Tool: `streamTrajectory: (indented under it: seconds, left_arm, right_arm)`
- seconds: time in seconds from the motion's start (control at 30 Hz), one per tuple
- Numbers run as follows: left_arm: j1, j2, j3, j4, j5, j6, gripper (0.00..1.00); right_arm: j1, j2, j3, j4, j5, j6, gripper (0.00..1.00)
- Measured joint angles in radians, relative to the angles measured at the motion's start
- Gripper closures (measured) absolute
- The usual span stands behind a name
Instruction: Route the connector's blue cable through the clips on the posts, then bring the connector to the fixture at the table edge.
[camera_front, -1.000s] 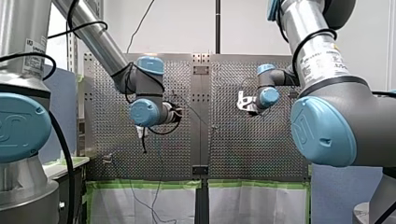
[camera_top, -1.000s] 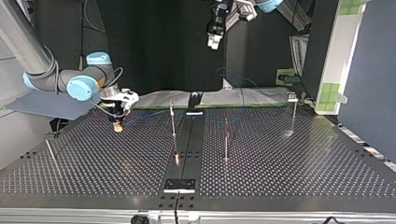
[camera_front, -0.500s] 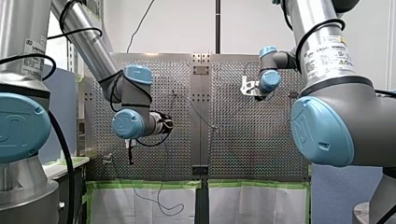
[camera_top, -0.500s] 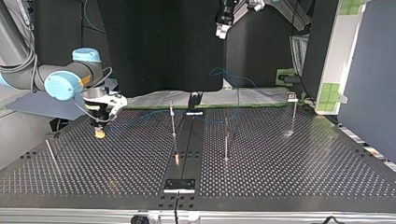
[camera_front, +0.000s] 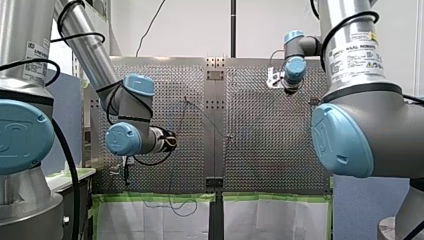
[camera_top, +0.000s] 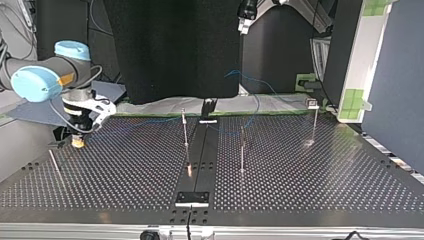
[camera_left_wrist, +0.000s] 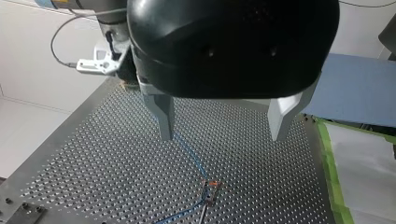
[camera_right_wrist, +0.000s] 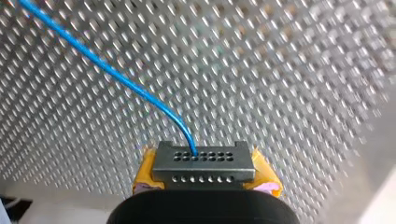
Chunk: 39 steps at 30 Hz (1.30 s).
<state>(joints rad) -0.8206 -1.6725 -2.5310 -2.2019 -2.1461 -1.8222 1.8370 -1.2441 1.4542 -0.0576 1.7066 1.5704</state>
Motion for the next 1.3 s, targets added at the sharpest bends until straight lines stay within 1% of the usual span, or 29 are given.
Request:
streamTrajectory:
  seconds: [0.47, 0.6, 0.77, 0.93, 1.03, 1.17, 1.23, 1.3]
  left_arm:
    - [0.005, 0.000, 0.000, 0.000, 0.001, 0.003, 0.00]
    - [0.006, 0.000, 0.000, 0.000, 0.001, 0.006, 0.00]
    - [0.007, 0.000, 0.000, 0.000, 0.001, 0.010, 0.00]
    - [0.008, 0.000, 0.000, -0.001, 0.001, 0.020, 0.00]
    - [0.009, 0.000, 0.000, -0.001, 0.002, 0.026, 0.00]
    - [0.011, 0.000, 0.001, -0.001, 0.002, 0.032, 0.00]
    - [0.012, 0.000, 0.002, -0.001, 0.002, 0.036, 0.00]
    - [0.013, 0.000, 0.002, -0.001, 0.002, 0.044, 0.00]
  right_arm:
    - [-0.065, -0.110, 0.041, 0.003, 0.109, 0.004, 1.00]
    - [-0.084, -0.142, 0.044, 0.004, 0.127, 0.006, 1.00]
    - [-0.105, -0.151, 0.055, 0.001, 0.136, 0.010, 1.00]
    - [-0.121, -0.146, 0.080, -0.030, 0.134, 0.014, 1.00]
    - [-0.131, -0.132, 0.095, -0.055, 0.132, 0.015, 1.00]
    - [-0.145, -0.101, 0.105, -0.085, 0.130, 0.014, 1.00]
    - [-0.150, -0.090, 0.106, -0.098, 0.124, 0.011, 1.00]
    - [-0.156, -0.082, 0.106, -0.117, 0.112, 0.008, 1.00]
